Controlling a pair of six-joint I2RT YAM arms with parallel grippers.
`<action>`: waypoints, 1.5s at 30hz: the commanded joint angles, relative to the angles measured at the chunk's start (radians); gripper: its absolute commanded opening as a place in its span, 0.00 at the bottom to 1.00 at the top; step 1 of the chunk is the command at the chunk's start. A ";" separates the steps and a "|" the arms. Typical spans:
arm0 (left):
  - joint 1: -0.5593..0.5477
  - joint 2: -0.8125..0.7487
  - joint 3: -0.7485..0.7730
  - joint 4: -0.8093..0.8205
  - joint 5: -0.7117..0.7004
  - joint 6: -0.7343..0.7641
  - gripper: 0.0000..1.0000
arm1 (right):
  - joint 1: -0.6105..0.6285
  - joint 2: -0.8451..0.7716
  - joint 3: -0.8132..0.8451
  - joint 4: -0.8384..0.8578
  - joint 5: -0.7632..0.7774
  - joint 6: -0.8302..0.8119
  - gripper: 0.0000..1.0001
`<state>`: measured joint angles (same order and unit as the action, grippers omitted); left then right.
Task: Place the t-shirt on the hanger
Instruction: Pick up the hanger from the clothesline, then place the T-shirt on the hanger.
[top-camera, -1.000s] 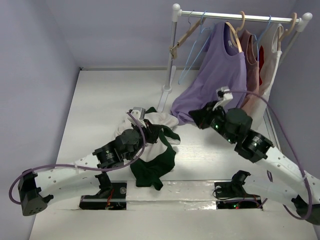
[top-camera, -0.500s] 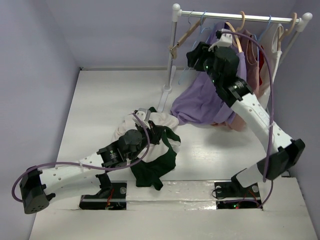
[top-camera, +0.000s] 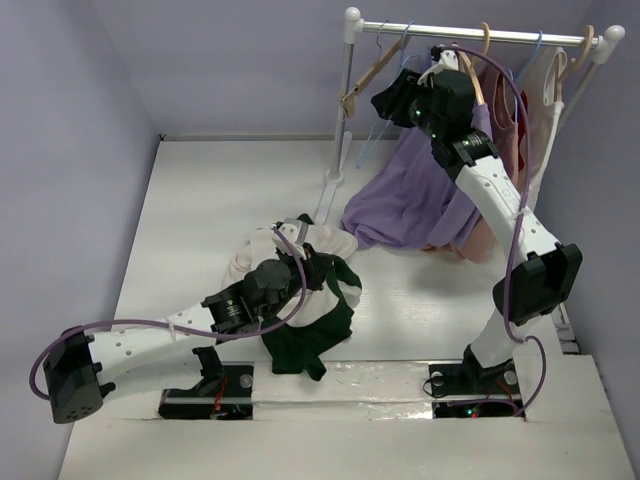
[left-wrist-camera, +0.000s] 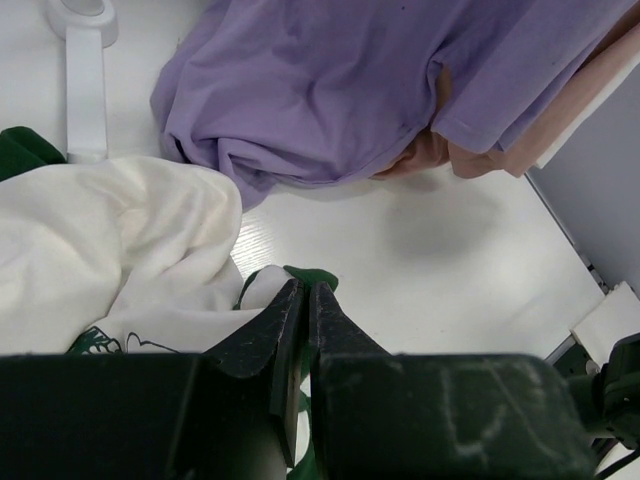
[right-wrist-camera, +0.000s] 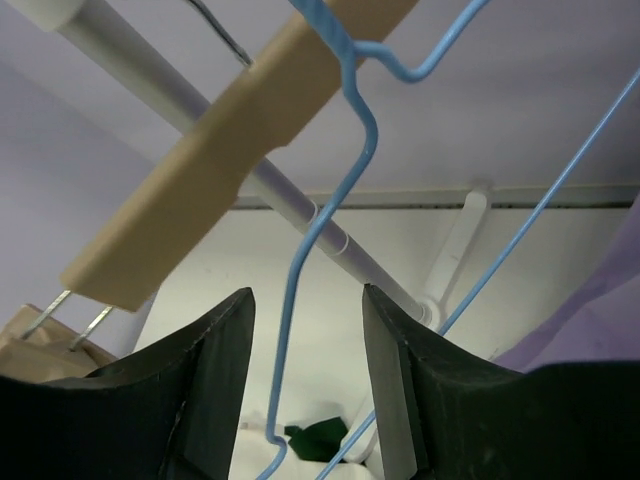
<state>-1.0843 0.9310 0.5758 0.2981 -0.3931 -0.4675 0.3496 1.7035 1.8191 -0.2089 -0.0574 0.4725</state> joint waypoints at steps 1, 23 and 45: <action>0.007 0.006 -0.004 0.067 0.007 0.009 0.00 | -0.018 0.001 0.008 0.078 -0.125 0.054 0.49; 0.026 0.046 0.022 0.073 0.010 0.000 0.00 | -0.037 -0.200 -0.176 0.220 -0.194 0.063 0.00; 0.267 0.190 0.096 0.144 0.129 0.017 0.00 | 0.006 -0.873 -1.004 0.235 -0.752 0.153 0.00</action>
<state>-0.8642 1.0962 0.6212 0.3553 -0.3050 -0.4580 0.3313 0.9813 0.8871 0.0032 -0.5919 0.6144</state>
